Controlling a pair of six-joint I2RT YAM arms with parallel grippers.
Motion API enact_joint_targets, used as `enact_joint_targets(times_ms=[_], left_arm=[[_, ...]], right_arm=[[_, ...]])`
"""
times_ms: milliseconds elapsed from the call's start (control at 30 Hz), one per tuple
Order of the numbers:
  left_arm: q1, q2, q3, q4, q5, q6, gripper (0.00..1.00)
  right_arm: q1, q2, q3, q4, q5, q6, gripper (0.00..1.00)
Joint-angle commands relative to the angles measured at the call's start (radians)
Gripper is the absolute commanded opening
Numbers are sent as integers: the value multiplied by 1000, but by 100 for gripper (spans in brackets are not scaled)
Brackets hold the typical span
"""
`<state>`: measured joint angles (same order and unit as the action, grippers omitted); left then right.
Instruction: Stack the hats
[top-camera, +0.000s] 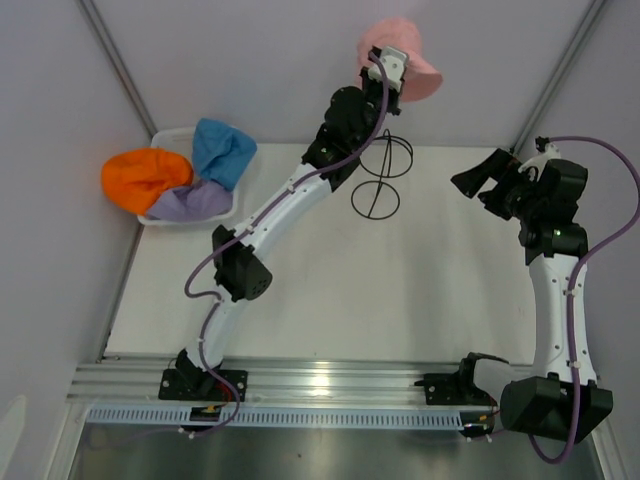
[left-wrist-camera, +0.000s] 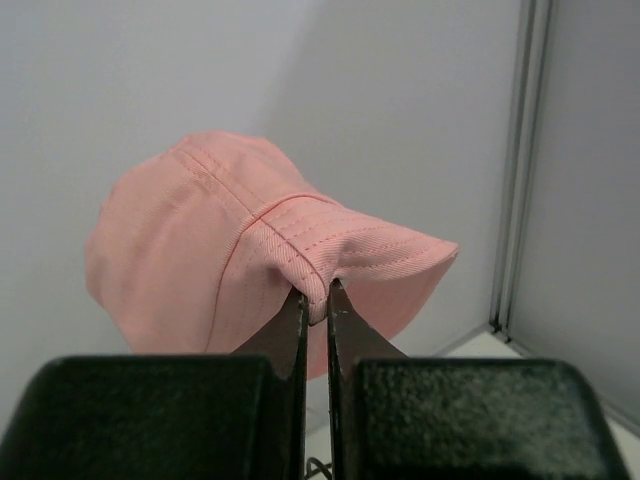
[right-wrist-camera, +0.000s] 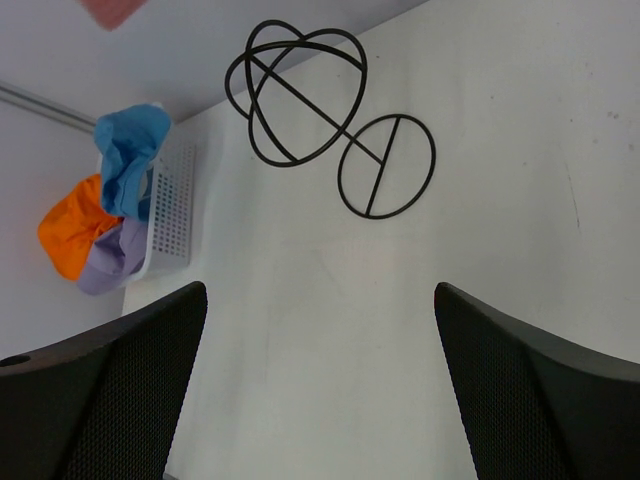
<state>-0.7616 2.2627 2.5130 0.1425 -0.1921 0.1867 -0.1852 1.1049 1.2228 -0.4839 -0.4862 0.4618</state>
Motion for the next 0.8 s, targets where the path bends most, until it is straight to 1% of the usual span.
enact_joint_targets(times_ms=[0,100,133,267,400,433,500,533,567,600,633,667,767], left_arm=[[-2,70,35,69,103,33,1],[-7,74,-20,37,134,31,1],[-8,61,-76,34,134,36,1],[-27,17,-175,31,102,83,1],[-28,-28,-279,52,85,115,1],[-27,-37,-293,58,79,123,1],[-27,-93,-397,104,56,146,1],[-27,-118,-428,123,53,152,1],[-27,-141,-454,134,57,163,1],[-27,-184,-527,153,62,165,1],[-27,-201,-543,158,69,168,1],[-27,-218,-577,160,77,168,1],[-30,-278,-648,167,86,155,1]], right_arm=[[6,3,32,-15,12,-48,100],[6,13,41,-18,34,-51,99],[6,22,43,-13,35,-51,100],[7,42,69,-16,40,-55,100],[9,58,34,25,44,-29,100],[9,59,18,62,47,4,100],[9,64,-28,125,67,64,100],[10,65,-48,152,90,152,100],[10,70,-71,189,93,197,100],[12,72,-92,223,100,242,100],[15,75,-114,294,103,282,100],[18,78,-150,327,122,346,100],[46,107,-171,396,170,405,99]])
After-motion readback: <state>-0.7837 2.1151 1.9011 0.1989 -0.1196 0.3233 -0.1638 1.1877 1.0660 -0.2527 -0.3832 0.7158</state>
